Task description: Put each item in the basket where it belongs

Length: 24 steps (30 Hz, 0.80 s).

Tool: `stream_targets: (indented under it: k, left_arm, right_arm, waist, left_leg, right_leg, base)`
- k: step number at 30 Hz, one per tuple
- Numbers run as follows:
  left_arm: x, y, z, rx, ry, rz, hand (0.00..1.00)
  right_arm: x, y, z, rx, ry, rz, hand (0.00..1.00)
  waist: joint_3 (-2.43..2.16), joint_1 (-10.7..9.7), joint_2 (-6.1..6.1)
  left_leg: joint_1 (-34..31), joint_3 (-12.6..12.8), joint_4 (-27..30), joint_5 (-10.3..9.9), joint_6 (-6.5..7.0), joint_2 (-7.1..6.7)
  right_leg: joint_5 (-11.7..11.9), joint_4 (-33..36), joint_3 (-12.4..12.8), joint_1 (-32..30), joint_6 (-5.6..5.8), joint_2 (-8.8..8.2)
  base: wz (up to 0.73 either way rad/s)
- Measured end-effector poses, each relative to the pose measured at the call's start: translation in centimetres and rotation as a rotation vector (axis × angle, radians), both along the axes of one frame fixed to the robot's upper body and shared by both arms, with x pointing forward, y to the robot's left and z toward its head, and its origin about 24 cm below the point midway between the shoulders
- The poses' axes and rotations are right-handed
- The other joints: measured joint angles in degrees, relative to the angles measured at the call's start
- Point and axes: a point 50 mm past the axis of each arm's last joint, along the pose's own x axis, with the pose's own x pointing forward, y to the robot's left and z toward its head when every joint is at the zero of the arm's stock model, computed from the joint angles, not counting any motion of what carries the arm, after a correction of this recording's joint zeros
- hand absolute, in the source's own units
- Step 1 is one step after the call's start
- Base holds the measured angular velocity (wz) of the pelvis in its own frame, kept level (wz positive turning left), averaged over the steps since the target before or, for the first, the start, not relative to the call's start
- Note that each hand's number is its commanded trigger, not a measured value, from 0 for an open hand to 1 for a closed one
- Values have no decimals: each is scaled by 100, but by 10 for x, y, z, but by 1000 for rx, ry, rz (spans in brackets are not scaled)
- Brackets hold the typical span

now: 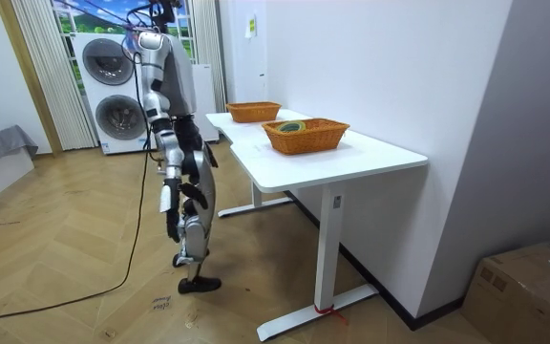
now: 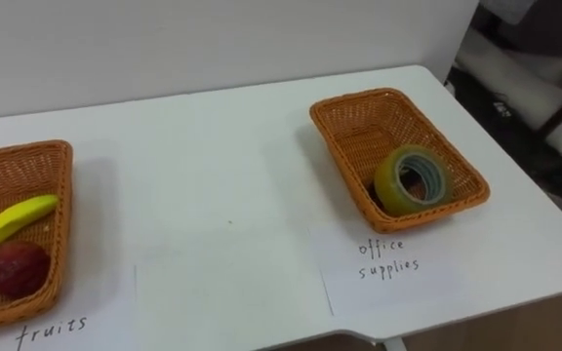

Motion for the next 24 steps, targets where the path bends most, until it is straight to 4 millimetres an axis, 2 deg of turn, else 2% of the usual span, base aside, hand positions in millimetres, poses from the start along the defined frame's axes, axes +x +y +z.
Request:
stream_targets:
  k: [6, 9, 13, 15, 19, 24]
  left_arm:
    - [-1, -1, -1, 1, 13, 1, 0]
    - [-2, -2, -3, -4, 30, -4, 0]
    - [1, -8, -5, -19, 39, -55, 0]
    - [8, -13, -6, -31, 27, -83, 0]
    - [20, -15, -6, -38, -2, -111, 0]
    - [29, -19, -7, -52, -30, -135, 0]
  right_arm:
    - [1, 17, -8, 126, 14, 257, 0]
    - [6, 27, -11, 168, 30, 409, 0]
    - [23, 36, -12, 206, 32, 658, 0]
    - [37, 40, -12, 214, 23, 802, 0]
    - [61, 47, -9, 215, -16, 973, 0]
    - [77, 63, -8, 261, -82, 1113, 0]
  waist:
    - [12, 259, 60]
    - [15, 287, 77]
    - [29, 313, 99]
    - [36, 408, 92]
    - [42, 458, 79]
    - [53, 534, 61]
  left_leg:
    - [5, -12, -3, 0, 0, 2]
    - [5, -90, 6, 0, 0, 2]
    - [-16, -120, 18, 1, -1, 4]
    - [-24, -121, 15, 1, -1, 6]
    - [-92, -164, 19, 1, -2, 6]
    - [-156, -254, 130, 1, -4, 4]
  right_leg:
    - [1, -10, -114, 7, -1, -11]
    - [7, -95, -196, 81, -11, -17]
    - [7, -98, -260, 81, -11, -26]
    - [7, -115, -259, 81, -11, -21]
    - [8, -185, -290, 74, -12, -13]
    - [7, -177, -346, 76, -11, -18]
  base:
    - [0]
    - [11]
    - [6]
    - [0]
    - [5]
    - [7]
